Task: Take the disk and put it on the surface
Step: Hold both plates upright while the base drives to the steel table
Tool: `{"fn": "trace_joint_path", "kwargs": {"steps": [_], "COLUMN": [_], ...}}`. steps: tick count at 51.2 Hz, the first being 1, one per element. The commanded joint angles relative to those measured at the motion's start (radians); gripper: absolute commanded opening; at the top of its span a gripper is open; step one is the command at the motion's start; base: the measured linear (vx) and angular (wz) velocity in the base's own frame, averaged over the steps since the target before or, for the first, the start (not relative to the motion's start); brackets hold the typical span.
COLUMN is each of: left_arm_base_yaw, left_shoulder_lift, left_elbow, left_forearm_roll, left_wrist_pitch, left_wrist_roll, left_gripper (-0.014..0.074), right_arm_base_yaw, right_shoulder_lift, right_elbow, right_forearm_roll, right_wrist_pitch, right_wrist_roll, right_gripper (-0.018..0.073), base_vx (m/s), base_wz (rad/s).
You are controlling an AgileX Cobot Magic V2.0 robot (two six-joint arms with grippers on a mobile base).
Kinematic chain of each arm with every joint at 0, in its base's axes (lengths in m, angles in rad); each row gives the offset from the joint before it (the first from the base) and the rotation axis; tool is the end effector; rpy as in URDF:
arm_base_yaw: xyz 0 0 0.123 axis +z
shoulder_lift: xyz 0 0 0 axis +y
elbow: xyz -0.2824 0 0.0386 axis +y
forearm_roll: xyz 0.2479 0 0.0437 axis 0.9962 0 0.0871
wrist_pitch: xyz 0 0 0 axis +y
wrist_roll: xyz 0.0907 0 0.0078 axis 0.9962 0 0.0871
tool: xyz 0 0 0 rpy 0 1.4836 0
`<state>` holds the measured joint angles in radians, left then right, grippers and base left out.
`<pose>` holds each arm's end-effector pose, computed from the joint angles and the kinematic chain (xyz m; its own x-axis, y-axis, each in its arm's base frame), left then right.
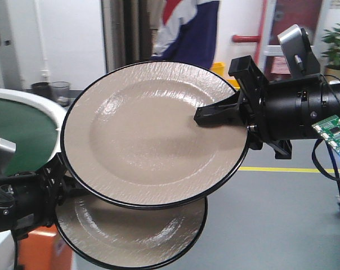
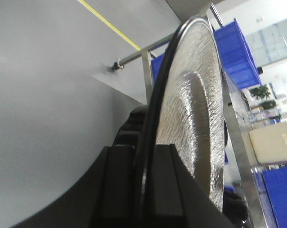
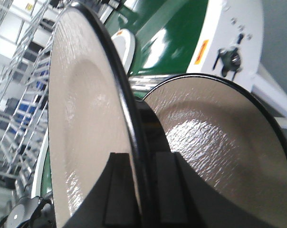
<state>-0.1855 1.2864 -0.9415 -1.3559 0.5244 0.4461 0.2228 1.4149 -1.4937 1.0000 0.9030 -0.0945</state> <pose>0.2665 -0.0954 0.3327 -0.7003 -0.5512 -0.4535 0.1073 0.5469 -0.8303 0.2791 0.1250 0.4422 -0.7888 0.3009 -0.5360 -0.3309 0.5270 0.7828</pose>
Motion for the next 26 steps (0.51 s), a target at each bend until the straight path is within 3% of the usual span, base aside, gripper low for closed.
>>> {"fn": "trace_joint_path", "kwargs": {"steps": [1,26], "left_arm_base_yaw": [-0.005,-0.005], "left_shoulder_lift": [-0.037,-0.037], "left_elbow": [-0.035,-0.035], "left_forearm_roll": [-0.087,-0.087], "left_wrist_pitch": [-0.005,-0.005], "left_wrist_roll": [-0.015,-0.015], "left_gripper": [0.0001,0.0001], "right_arm_base_yaw": [-0.004,-0.004], "right_shoulder_lift": [-0.040,-0.040], "right_elbow": [-0.043,-0.043], "right_forearm_roll": [0.103,0.103], "right_wrist_pitch": [-0.078,-0.079], "right_wrist_roll": [0.003,0.003], "right_gripper": [-0.0006,-0.0006], "base_vx": [0.14,0.18], "base_wz": [-0.47,-0.48]}}
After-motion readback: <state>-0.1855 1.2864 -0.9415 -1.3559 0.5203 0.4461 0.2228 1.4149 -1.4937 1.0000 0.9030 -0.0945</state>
